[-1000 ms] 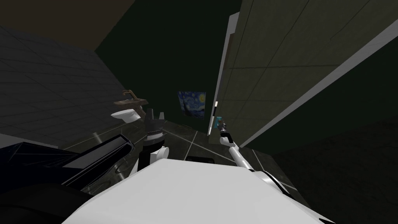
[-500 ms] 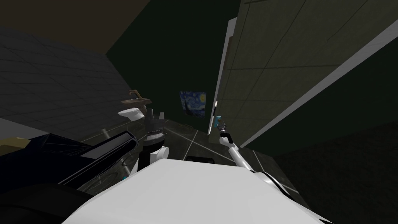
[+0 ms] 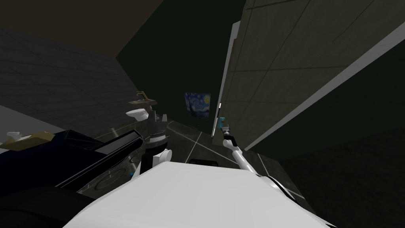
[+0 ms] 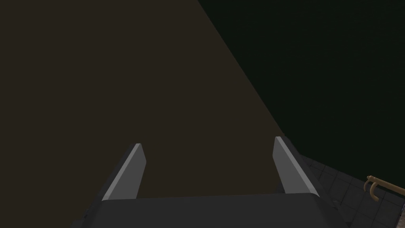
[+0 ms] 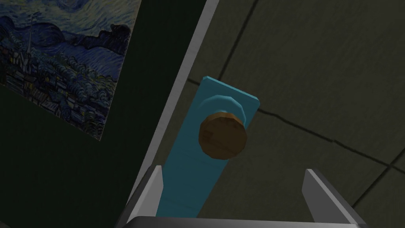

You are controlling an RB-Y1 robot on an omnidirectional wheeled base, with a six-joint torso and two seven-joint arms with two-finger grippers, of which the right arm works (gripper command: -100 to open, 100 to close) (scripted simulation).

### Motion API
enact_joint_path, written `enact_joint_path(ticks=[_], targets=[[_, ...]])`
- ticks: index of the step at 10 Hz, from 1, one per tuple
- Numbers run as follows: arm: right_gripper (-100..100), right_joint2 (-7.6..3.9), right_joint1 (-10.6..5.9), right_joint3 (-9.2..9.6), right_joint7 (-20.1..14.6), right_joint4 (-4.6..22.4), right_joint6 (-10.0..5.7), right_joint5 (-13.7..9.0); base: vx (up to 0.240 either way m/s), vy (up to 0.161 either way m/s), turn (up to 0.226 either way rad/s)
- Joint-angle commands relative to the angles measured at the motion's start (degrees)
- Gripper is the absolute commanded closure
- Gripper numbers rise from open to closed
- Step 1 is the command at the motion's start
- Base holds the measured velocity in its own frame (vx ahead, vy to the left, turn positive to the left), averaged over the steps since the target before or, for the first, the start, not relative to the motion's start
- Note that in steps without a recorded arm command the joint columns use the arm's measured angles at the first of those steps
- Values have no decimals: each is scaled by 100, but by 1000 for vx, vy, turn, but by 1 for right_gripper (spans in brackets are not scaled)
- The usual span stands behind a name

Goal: Pull the door open

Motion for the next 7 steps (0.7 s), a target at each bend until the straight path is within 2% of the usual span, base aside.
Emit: enact_joint_path(ticks=[1,2,7], targets=[[-100,11,33,51,-286,-62,1,-230,-85,-55,119],[-100,11,33,51,-345,-62,1,-230,-68,-40,31],[-100,36,127,175,-1160,-236,13,-824,-67,-47,71]])
